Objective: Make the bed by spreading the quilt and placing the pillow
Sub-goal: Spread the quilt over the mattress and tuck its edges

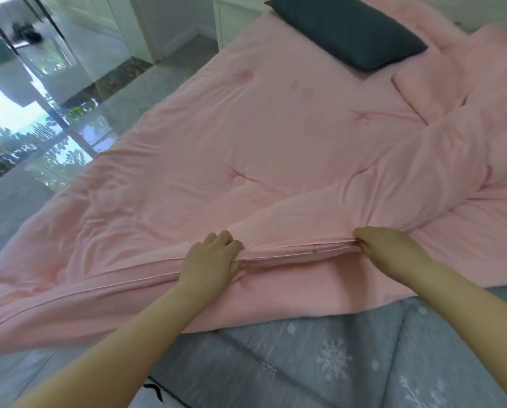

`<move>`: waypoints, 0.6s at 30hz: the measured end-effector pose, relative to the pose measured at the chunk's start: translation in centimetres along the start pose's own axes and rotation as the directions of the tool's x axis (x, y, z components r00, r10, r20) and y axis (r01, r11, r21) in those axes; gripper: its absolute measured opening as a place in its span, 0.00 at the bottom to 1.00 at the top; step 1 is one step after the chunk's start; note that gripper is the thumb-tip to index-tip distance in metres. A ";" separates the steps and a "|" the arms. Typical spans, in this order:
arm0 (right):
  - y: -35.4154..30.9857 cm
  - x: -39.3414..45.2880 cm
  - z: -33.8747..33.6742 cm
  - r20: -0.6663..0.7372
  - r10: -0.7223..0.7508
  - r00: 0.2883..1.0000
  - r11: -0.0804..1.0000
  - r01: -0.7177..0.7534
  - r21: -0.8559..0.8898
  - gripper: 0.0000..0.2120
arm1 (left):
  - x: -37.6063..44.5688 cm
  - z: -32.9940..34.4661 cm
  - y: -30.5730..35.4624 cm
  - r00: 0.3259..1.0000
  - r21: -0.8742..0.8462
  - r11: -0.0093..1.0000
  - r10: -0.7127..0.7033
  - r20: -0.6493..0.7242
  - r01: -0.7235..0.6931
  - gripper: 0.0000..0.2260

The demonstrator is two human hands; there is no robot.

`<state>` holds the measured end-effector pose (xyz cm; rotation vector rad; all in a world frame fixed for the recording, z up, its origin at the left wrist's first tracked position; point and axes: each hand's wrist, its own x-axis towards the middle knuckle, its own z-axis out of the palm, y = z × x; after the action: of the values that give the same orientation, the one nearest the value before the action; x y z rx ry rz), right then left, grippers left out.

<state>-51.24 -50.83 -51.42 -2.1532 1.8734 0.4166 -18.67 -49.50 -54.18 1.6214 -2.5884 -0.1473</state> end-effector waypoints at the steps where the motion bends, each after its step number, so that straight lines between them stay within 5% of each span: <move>1: 0.4 -0.8 -0.1 -0.005 -0.010 1.000 1.000 0.010 -0.002 0.05 | -0.4 -0.5 0.6 1.000 0.002 1.000 0.009 0.003 -0.009 0.14; 8: 3.6 -12.0 -0.6 0.020 -0.052 0.998 0.996 0.054 -0.077 0.08 | -8.2 -3.5 10.7 0.995 -0.085 0.994 -0.064 0.075 0.070 0.08; 14: 5.5 -22.4 -2.2 -0.022 -0.076 0.997 0.978 0.070 -0.196 0.05 | -15.1 -5.4 19.0 0.963 -0.147 0.968 -0.169 0.208 0.202 0.14; 18: 5.2 -27.9 -0.5 -0.036 -0.091 0.995 0.978 0.082 -0.189 0.11 | -19.5 -5.4 21.8 0.957 -0.107 0.971 -0.186 0.225 0.214 0.13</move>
<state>-59.93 -26.15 -40.42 -2.3742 1.8203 0.5518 -28.93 -22.69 -46.49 1.9105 -2.4890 -0.5212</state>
